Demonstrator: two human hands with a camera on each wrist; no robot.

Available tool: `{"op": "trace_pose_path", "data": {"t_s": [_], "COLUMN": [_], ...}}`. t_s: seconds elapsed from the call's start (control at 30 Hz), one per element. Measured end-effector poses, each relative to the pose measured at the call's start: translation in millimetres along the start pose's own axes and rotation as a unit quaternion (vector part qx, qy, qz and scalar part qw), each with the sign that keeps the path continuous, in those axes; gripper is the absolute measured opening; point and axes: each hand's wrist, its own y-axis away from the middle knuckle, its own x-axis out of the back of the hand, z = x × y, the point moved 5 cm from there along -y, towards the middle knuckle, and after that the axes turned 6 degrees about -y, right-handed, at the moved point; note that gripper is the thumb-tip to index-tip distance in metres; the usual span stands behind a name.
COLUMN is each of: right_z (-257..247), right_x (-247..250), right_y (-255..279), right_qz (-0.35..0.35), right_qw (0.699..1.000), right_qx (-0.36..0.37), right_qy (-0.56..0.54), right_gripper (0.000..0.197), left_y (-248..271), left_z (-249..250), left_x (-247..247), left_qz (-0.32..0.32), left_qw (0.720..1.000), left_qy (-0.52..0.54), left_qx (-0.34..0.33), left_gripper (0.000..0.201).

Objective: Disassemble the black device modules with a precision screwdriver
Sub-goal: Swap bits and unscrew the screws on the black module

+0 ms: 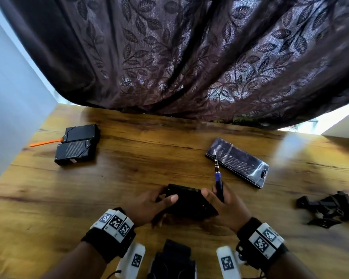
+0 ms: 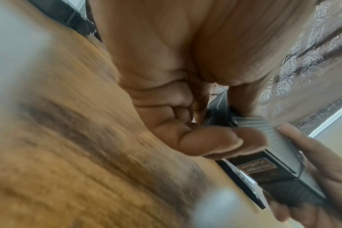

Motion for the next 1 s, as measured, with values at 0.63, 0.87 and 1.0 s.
{"op": "trace_pose_path", "data": {"t_s": [0.63, 0.87, 1.0], "right_z": [-6, -1, 1], "right_x": [-8, -2, 15], "right_y": [21, 43, 59], "right_qz": [-0.033, 0.007, 0.051], "right_qw": [0.995, 0.989, 0.986], "right_qx": [-0.059, -0.114, -0.134], "right_qy": [-0.074, -0.093, -0.083], "right_gripper": [0.044, 0.040, 0.029], "left_y": [5, 5, 5], "left_z": [6, 8, 21], "left_x": [-1, -18, -29], "left_qz": [0.141, 0.023, -0.023], "left_qw": [0.989, 0.999, 0.998], "left_qy": [0.042, -0.008, -0.046], "left_qx": [0.032, 0.021, -0.040], "left_gripper": [0.071, 0.068, 0.084]}}
